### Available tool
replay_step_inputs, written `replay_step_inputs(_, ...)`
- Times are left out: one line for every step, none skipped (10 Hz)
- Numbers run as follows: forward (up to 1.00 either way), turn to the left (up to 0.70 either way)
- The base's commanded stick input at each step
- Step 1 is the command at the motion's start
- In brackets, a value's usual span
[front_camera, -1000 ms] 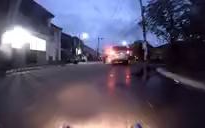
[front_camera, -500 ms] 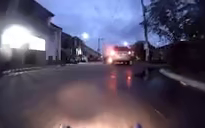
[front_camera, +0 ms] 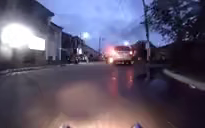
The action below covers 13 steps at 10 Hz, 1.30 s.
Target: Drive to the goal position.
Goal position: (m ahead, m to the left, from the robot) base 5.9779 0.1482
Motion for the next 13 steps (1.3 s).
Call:
replay_step_inputs(0.5, 0.0)
replay_step_inputs(0.5, 0.0)
replay_step_inputs(0.5, 0.0)
replay_step_inputs(0.5, 0.0)
replay_step_inputs(0.5, 0.0)
replay_step_inputs(0.5, 0.0)
replay_step_inputs(0.5, 0.0)
replay_step_inputs(0.5, 0.0)
replay_step_inputs(0.5, 0.0)
replay_step_inputs(0.5, 0.0)
replay_step_inputs(0.5, 0.0)
replay_step_inputs(0.5, 0.0)
replay_step_inputs(0.5, 0.0)
